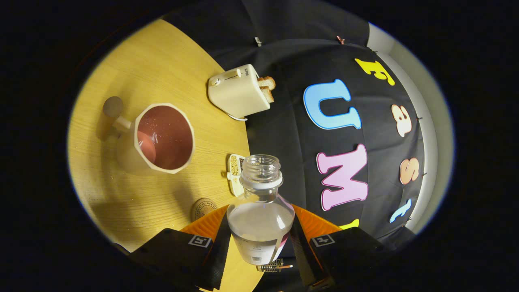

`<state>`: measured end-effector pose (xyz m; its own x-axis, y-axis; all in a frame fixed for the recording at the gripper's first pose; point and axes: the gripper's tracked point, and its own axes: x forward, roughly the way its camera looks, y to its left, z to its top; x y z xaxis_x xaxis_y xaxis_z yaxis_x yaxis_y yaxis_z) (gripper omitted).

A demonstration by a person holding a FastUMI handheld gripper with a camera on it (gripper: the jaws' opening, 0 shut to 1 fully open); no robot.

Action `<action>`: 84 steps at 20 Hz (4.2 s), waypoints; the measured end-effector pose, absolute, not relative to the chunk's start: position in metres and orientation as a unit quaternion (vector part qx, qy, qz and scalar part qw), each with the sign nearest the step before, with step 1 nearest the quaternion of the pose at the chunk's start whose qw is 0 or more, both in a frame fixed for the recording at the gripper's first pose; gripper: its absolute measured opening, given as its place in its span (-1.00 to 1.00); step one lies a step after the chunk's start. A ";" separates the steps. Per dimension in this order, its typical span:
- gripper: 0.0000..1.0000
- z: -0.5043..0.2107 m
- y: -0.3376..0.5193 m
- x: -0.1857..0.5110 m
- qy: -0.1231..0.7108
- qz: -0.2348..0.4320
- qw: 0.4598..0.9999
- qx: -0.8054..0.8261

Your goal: Take the bottle from table, then pour the juice into the cup, finally place the bottle on the coaster

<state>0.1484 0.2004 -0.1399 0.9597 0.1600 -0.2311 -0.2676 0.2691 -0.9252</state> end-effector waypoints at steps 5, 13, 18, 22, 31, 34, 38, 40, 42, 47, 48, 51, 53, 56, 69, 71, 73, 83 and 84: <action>0.48 -0.151 0.214 0.152 0.033 0.155 0.760 -0.630; 0.48 -0.156 0.216 0.157 0.004 0.171 0.703 -0.690; 0.48 -0.158 0.222 0.162 -0.007 0.174 0.682 -0.711; 0.48 -0.159 0.226 0.163 -0.019 0.182 0.666 -0.723; 0.48 -0.160 0.233 0.164 -0.038 0.195 0.639 -0.743; 0.47 -0.159 0.234 0.164 -0.041 0.198 0.630 -0.749; 0.47 -0.158 0.238 0.163 -0.047 0.204 0.622 -0.755; 0.47 -0.157 0.241 0.163 -0.053 0.208 0.611 -0.762; 0.47 -0.154 0.243 0.163 -0.059 0.210 0.604 -0.766; 0.47 -0.151 0.247 0.164 -0.070 0.210 0.592 -0.775; 0.47 -0.151 0.248 0.164 -0.071 0.212 0.589 -0.776; 0.47 -0.151 0.254 0.164 -0.083 0.216 0.574 -0.785; 0.47 -0.153 0.251 0.162 -0.086 0.218 0.571 -0.787; 0.47 -0.154 0.252 0.161 -0.088 0.221 0.564 -0.791; 0.47 -0.144 0.257 0.169 -0.116 0.223 0.527 -0.812; 0.47 -0.143 0.257 0.168 -0.119 0.225 0.521 -0.815; 0.47 -0.141 0.258 0.167 -0.126 0.226 0.516 -0.817; 0.47 -0.120 0.249 0.170 -0.145 0.216 0.495 -0.829; 0.47 -0.119 0.247 0.172 -0.146 0.215 0.493 -0.830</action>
